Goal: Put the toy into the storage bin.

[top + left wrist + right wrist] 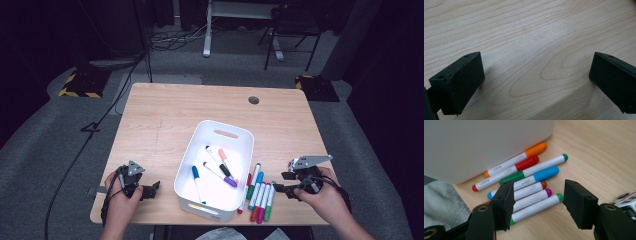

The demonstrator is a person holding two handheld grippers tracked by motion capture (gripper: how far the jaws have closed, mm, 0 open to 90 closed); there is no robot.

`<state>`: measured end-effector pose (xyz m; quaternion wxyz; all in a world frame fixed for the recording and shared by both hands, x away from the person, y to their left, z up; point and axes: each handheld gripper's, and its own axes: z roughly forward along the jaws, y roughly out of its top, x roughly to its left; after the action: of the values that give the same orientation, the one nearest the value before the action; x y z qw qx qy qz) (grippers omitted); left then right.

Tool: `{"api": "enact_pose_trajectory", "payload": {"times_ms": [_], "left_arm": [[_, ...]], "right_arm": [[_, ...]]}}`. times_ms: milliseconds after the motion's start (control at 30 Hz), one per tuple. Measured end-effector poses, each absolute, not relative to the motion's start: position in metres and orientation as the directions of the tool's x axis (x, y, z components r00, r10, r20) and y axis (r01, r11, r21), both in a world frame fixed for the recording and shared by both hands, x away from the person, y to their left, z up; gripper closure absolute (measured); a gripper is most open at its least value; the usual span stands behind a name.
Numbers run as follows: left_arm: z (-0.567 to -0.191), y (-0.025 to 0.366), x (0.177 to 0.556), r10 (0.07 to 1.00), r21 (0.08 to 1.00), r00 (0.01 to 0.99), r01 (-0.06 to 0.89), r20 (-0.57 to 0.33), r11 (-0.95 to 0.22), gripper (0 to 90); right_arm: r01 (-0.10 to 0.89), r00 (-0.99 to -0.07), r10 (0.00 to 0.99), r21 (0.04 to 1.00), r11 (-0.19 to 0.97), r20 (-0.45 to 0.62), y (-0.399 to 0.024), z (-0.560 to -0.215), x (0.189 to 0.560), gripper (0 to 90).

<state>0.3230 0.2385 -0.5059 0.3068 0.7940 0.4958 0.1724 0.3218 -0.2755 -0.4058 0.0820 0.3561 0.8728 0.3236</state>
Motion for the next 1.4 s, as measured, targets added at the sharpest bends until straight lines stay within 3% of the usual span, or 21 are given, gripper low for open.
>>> {"api": "enact_pose_trajectory", "payload": {"times_ms": [400, 867, 1133, 1400], "left_arm": [[-0.506, 0.239, 0.323, 0.893, 0.656, 0.45, 0.683, -0.032, -0.321, 0.2], [-0.506, 0.238, 0.323, 0.893, 0.658, 0.449, 0.682, -0.031, -0.32, 0.2], [-0.506, 0.238, 0.323, 0.893, 0.658, 0.449, 0.681, -0.029, -0.321, 0.2], [-0.506, 0.238, 0.323, 0.893, 0.658, 0.449, 0.681, -0.029, -0.321, 0.2]], "right_arm": [[0.608, -0.7, 0.71, 0.578, 0.544, 0.068, -0.272, -0.452, 0.317, 38.2], [0.637, -0.673, 0.734, 0.571, 0.518, 0.085, -0.269, -0.471, 0.316, 36.5], [0.648, -0.659, 0.749, 0.555, 0.521, 0.066, -0.276, -0.474, 0.316, 42.7], [0.671, -0.628, 0.776, 0.547, 0.5, 0.062, -0.292, -0.477, 0.314, 59.7]]}}
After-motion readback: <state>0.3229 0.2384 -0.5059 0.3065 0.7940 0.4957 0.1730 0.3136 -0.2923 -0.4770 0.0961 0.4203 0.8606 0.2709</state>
